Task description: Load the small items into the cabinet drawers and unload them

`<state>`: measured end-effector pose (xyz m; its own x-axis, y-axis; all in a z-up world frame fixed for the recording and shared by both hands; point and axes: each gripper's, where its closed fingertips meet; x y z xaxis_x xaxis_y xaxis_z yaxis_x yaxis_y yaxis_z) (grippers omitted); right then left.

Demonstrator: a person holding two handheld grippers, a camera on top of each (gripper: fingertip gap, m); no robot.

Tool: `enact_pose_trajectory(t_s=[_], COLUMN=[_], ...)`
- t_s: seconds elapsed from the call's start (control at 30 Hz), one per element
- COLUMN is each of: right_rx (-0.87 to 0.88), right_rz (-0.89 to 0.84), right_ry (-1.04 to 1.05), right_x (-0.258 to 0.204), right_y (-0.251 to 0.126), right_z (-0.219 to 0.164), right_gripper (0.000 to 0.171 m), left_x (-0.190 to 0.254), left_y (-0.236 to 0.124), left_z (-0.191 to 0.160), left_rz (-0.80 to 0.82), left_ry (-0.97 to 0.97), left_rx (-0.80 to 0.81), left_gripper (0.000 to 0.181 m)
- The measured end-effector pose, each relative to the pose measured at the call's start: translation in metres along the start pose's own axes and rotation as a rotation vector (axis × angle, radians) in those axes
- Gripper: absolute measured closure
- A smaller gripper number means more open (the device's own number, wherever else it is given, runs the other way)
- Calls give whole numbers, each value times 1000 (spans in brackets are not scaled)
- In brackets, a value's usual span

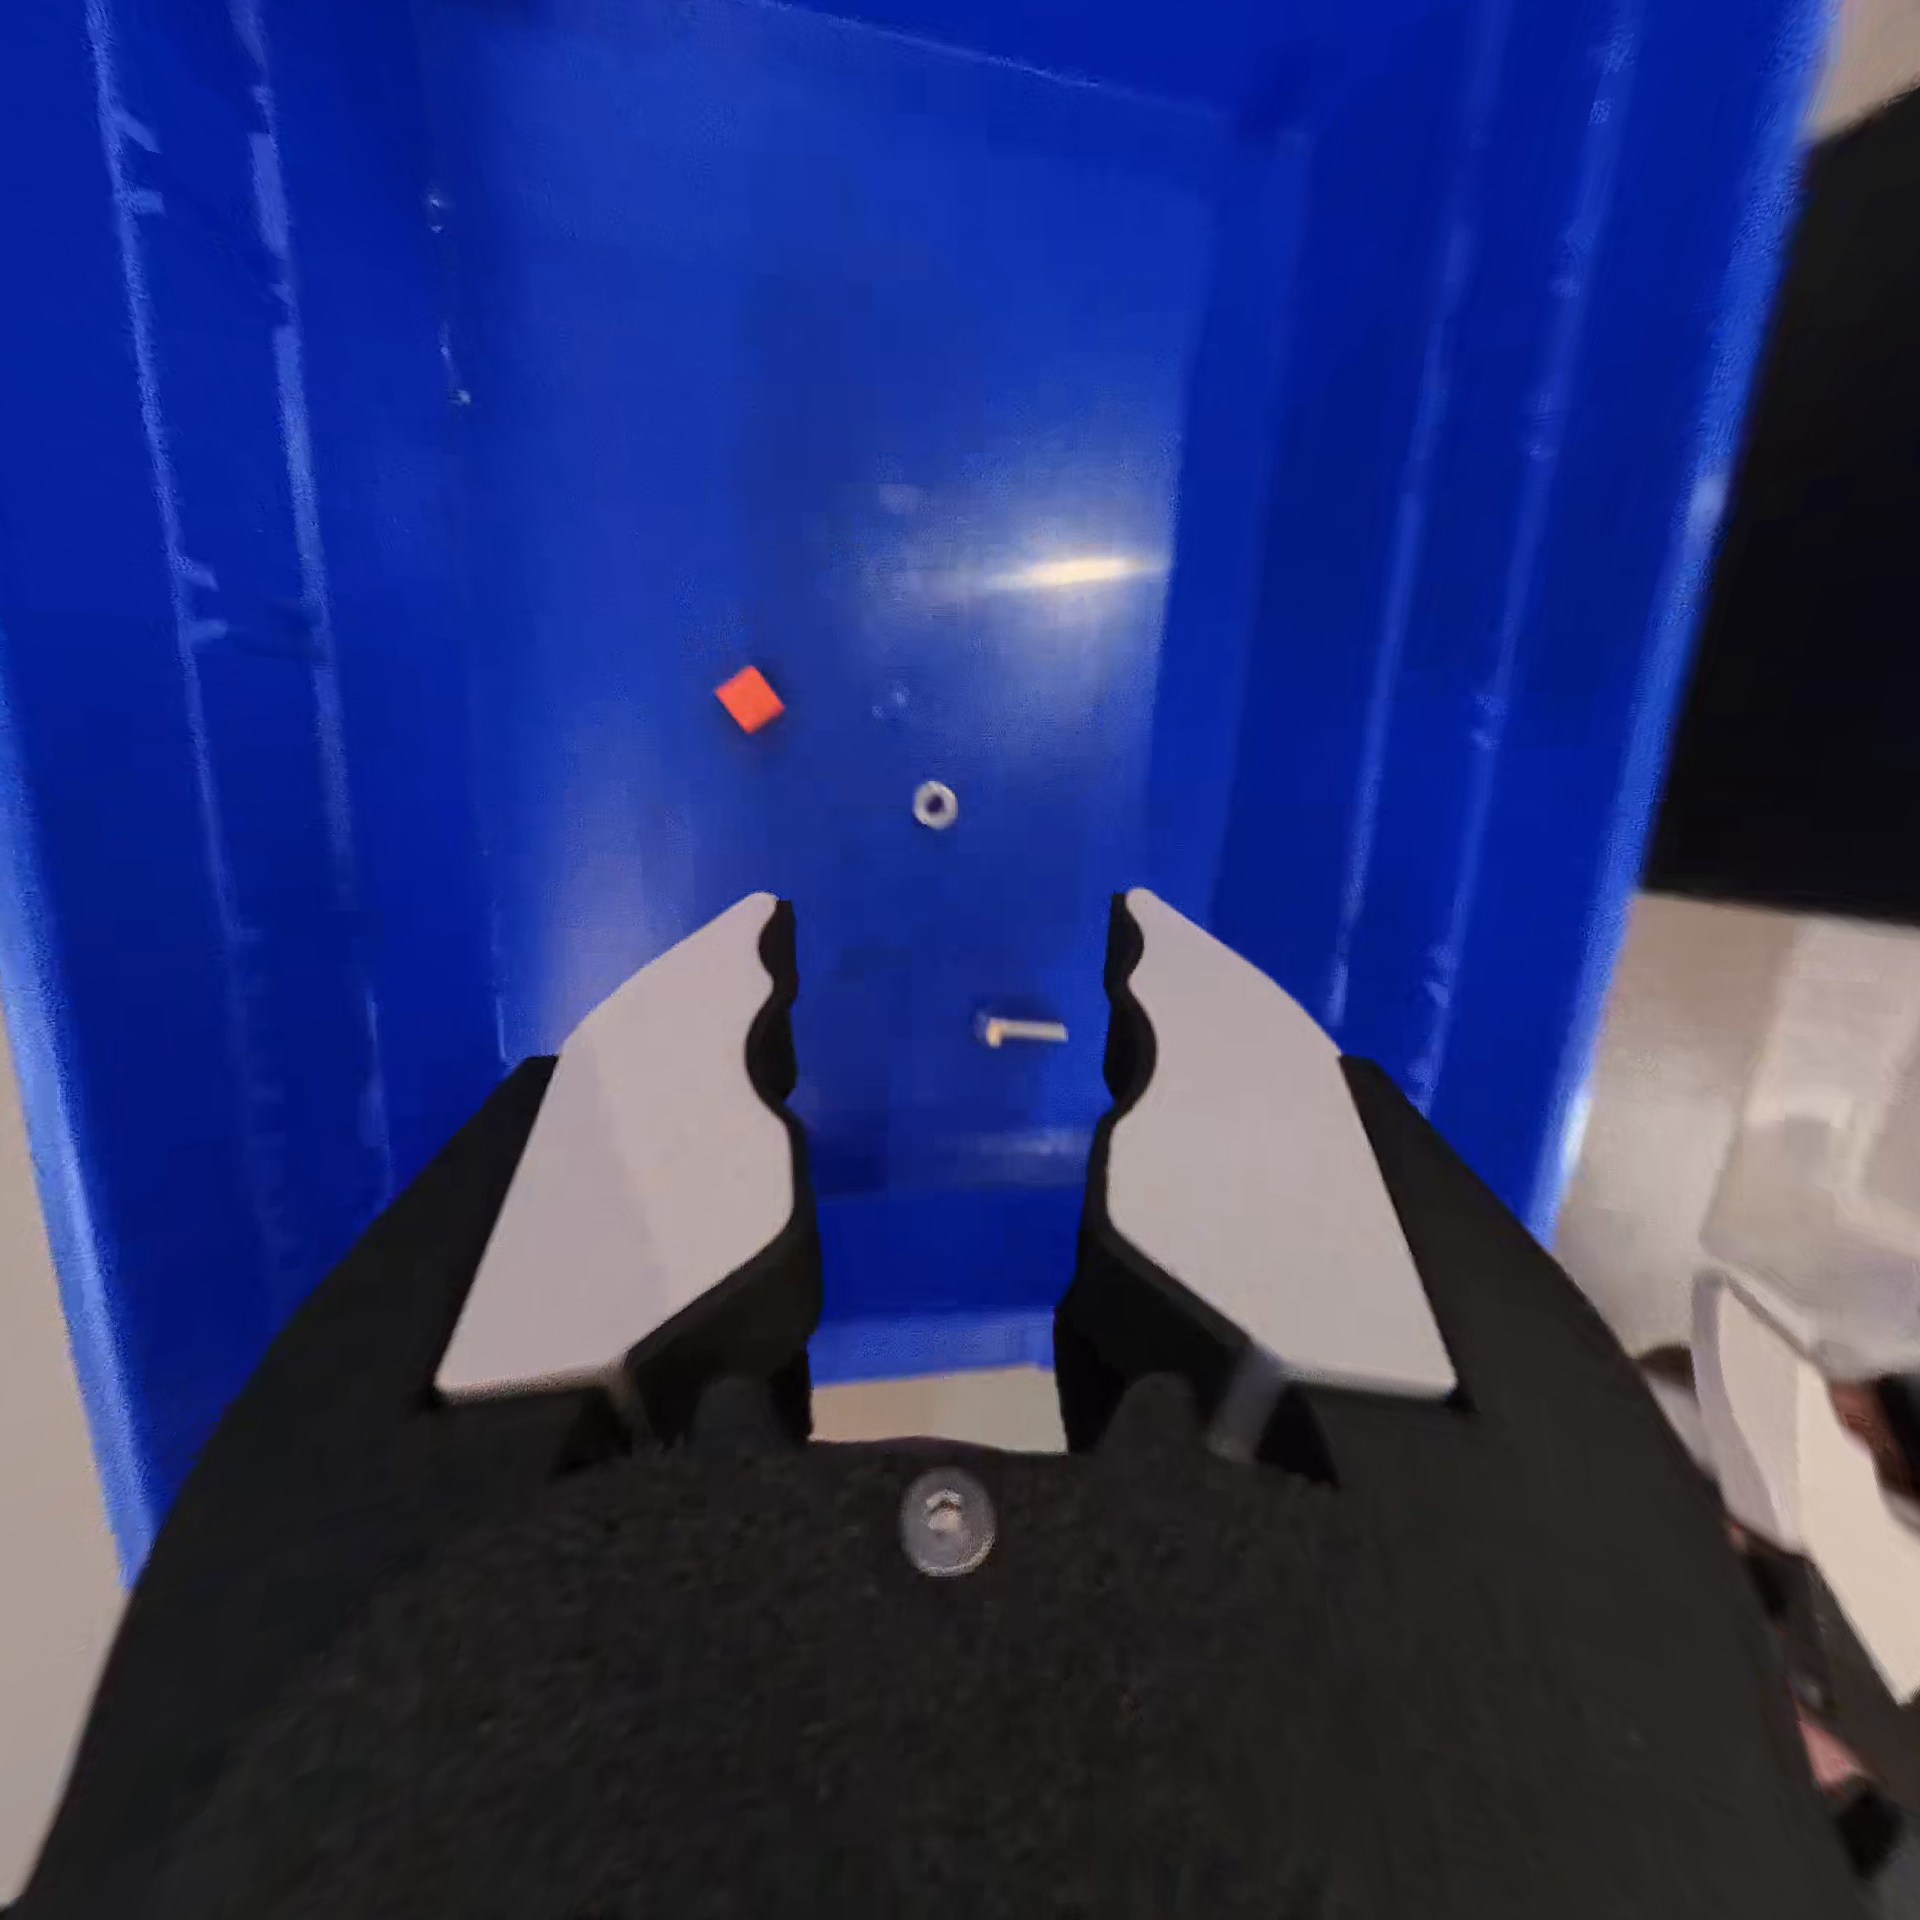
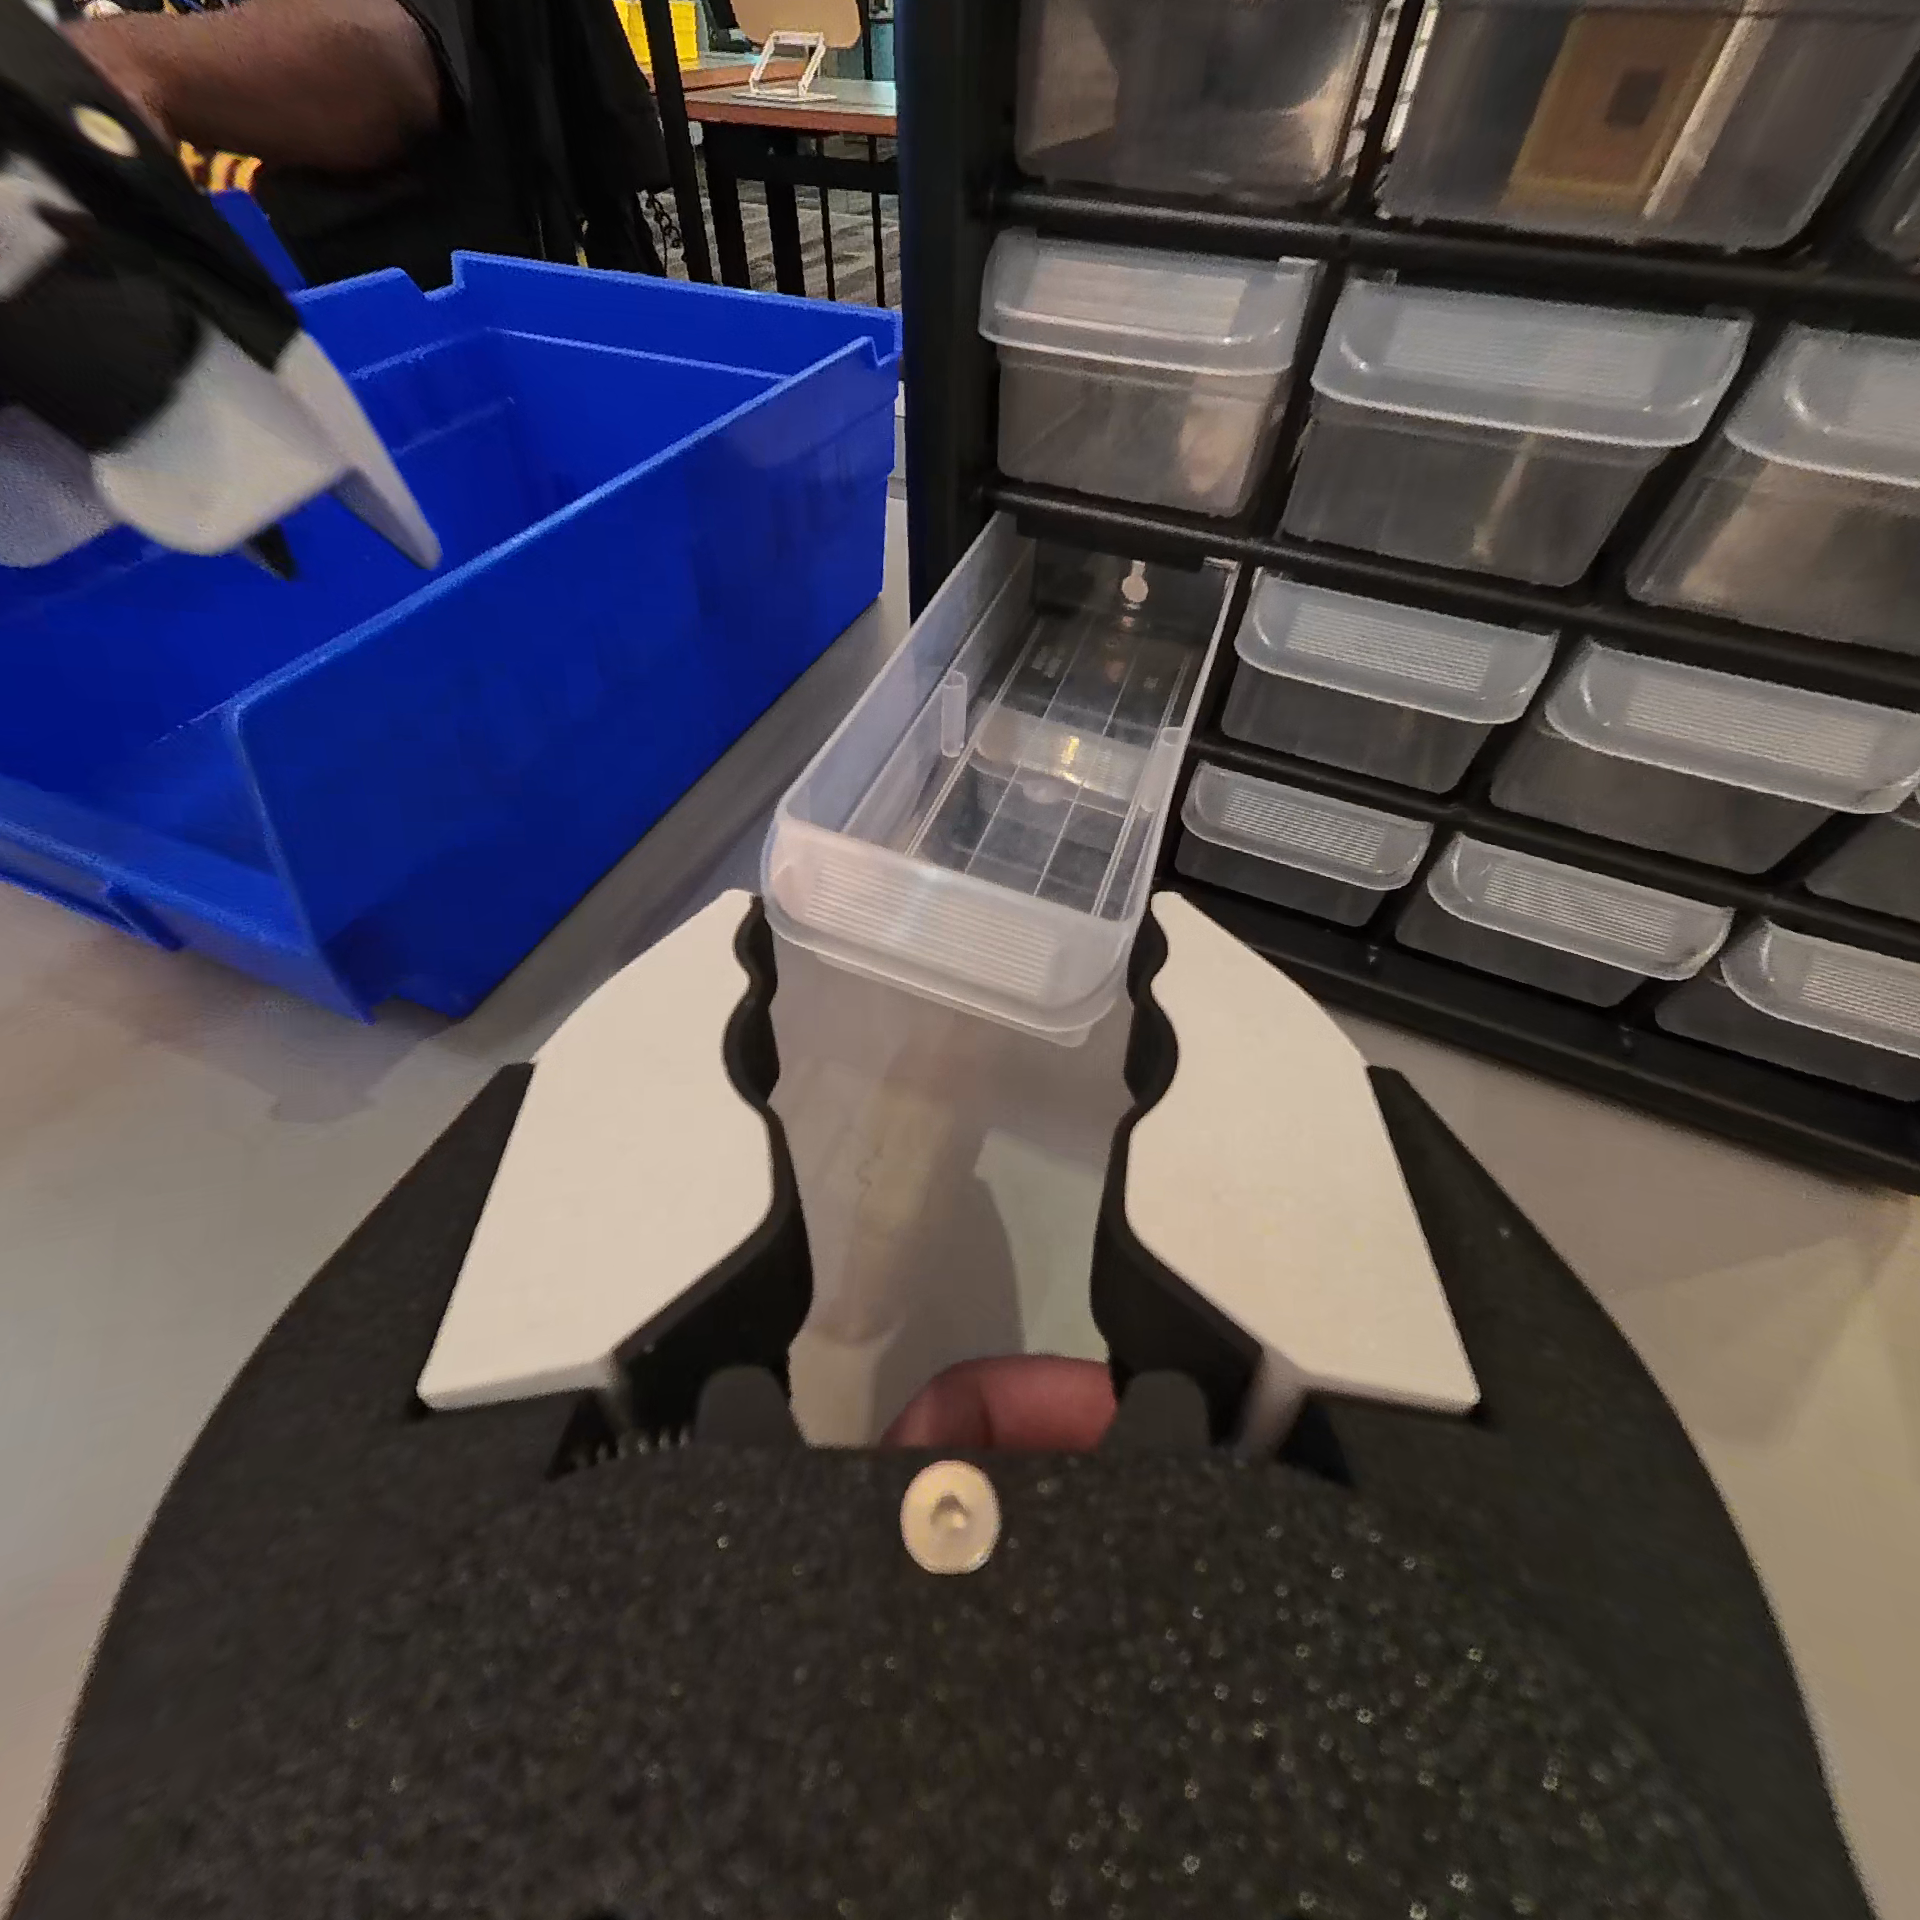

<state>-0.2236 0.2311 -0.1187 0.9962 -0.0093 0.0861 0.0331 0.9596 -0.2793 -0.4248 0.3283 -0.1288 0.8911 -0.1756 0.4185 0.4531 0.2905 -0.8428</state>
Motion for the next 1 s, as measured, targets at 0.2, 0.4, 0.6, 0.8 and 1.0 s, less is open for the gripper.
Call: enact_pose_trajectory(t_s=[0.2, 0.4, 0.6, 0.8, 1.0], right_rx=[-4, -4, -5, -4, -6], right_rz=[7, 8, 9, 9, 9], right_ry=[4, 2, 3, 0, -1], right_x=[0, 1, 1, 1, 1], right_y=[0, 0, 0, 0, 0], right_z=[0, 0, 0, -1, -1], right_gripper=[106, 106, 106, 106, 106], left_x=[-39, -52, -59, -65, -40], left_y=[29, 39, 44, 47, 29], left_z=[20, 21, 19, 19, 22], left_rz=[109, 159, 186, 189, 94], left_ry=[-125, -148, -144, -158, -74], left_rx=[-72, -112, -129, -135, -111], left_gripper=[127, 141, 152, 168, 169])
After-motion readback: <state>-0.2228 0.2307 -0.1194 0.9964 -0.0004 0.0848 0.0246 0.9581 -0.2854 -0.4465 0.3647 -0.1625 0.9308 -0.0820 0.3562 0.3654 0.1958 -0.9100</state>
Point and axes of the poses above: each gripper's, where its closed fingertips meet, y out along the fingers, z out of its top, x = y × z across the jaws, and after that the axes turned 14 degrees about -z, right-handed
